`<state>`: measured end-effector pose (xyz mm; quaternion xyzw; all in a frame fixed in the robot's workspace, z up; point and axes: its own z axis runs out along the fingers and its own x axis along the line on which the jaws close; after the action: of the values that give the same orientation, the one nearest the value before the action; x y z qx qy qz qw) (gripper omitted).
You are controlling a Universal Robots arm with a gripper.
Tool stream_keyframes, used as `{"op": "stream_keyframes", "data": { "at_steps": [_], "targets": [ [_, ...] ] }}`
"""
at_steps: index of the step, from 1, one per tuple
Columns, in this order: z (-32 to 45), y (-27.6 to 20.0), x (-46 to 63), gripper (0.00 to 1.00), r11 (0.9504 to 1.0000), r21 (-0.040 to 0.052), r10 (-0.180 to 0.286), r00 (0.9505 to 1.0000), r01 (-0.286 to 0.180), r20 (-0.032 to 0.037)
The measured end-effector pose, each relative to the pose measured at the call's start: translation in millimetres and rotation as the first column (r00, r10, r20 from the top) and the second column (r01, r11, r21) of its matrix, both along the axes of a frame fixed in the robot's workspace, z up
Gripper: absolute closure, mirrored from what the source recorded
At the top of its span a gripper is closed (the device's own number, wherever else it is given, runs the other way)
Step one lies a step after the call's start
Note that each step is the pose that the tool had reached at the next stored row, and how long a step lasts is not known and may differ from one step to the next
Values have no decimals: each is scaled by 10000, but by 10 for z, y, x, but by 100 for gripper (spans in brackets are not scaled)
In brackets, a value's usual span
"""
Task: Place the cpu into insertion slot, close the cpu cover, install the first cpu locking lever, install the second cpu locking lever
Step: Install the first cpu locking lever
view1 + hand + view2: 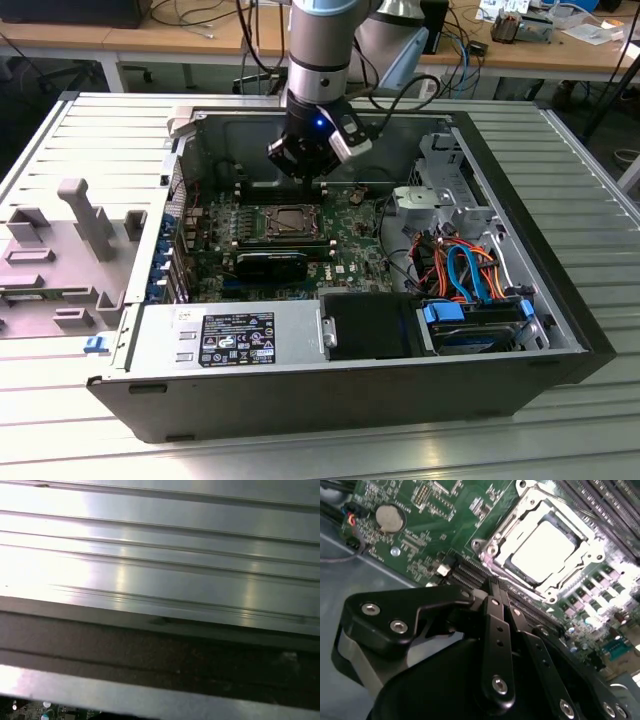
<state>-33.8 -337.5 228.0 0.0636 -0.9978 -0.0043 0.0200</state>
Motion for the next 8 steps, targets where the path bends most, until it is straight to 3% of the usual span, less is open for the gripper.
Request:
{"op": "stream_keyframes", "data": {
  "at_steps": [3,7,8],
  "targets": [
    [-3,-77,0,89,9999,-157,-2,10000,2,1],
    [-13,-186,0,89,9998,-219,-5,10000,5,1],
    [-19,-233,0,89,9997,-233,-5,10000,5,2]
  ]
}}
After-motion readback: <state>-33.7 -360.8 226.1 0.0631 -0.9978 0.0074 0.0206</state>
